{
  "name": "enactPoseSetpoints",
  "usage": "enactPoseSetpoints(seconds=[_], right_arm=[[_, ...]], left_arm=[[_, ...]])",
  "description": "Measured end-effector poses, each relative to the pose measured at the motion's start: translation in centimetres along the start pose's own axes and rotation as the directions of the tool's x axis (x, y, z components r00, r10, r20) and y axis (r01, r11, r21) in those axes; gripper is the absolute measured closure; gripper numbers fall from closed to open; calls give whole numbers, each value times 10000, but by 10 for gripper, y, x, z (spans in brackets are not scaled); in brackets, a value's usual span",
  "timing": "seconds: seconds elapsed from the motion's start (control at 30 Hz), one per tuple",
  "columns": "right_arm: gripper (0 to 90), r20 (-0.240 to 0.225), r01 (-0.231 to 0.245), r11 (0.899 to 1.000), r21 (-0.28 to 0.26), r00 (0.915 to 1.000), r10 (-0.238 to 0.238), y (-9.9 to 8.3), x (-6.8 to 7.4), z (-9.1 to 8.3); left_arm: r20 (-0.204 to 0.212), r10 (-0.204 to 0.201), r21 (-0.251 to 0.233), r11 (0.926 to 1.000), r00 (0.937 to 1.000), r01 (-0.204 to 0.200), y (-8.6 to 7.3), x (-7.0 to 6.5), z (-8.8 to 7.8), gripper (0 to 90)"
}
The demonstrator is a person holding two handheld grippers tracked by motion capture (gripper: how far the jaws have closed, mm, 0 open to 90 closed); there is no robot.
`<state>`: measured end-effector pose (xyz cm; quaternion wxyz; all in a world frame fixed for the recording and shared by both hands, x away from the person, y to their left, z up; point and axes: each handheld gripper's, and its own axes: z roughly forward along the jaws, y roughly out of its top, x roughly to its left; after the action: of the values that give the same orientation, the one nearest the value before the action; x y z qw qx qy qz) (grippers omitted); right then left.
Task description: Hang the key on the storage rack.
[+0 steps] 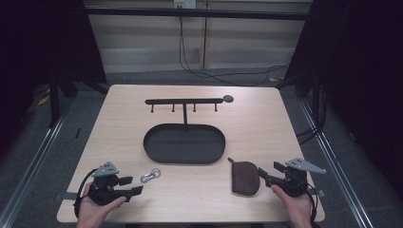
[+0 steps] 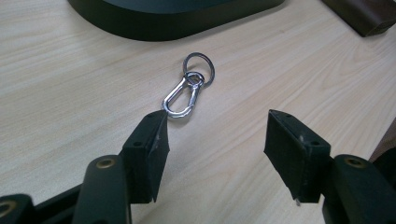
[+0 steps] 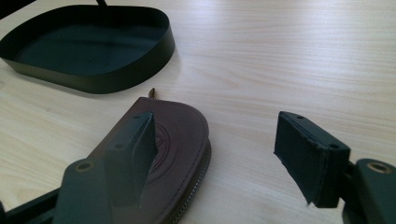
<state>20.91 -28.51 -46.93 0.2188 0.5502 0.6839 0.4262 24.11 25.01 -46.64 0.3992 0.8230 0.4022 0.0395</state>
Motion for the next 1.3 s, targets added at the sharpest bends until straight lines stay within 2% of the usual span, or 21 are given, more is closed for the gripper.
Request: enactPoseSetpoints(seconds=[0.27,0.53,0.67,0.73,0.83,0.93,0.97,1.03,1.17,1.3], right_arm=[[284,-271,-288,9996,50,9992,289,1,3,-5],[265,-373,-487,9986,194,9981,494,0,1,-8],[265,-392,-570,9982,205,9976,578,0,0,-8],[265,-389,-539,9983,240,9977,548,-1,0,-8],[265,-395,-549,9983,220,9977,557,-1,0,-9],[264,-408,-582,9980,229,9974,591,-1,-1,-9],[264,-395,-588,9979,266,9974,598,-1,-1,-8],[264,-402,-599,9977,307,9973,611,-1,-1,-7],[264,-397,-534,9981,303,9977,546,-1,1,-8],[265,-403,-516,9983,274,9978,527,-1,1,-9]], left_arm=[[-109,98,72,9999,9999,-98,1,-1,1,528],[-209,266,38,9996,9994,-265,3,-4,-4,578],[-131,210,-55,9998,9997,-210,4,-4,-5,597],[46,-35,-124,9999,10000,36,6,-2,-6,626],[-21,5,-56,10000,10000,-5,10,-3,-5,635],[-64,242,180,9995,9997,-241,14,-5,-2,634],[-84,445,299,9986,9990,-442,16,-5,-1,635],[-141,453,383,9983,9989,-447,19,-6,1,637],[-191,823,641,9947,9964,-809,23,-10,1,625],[-271,965,795,9924,9950,-940,27,-12,3,607]])
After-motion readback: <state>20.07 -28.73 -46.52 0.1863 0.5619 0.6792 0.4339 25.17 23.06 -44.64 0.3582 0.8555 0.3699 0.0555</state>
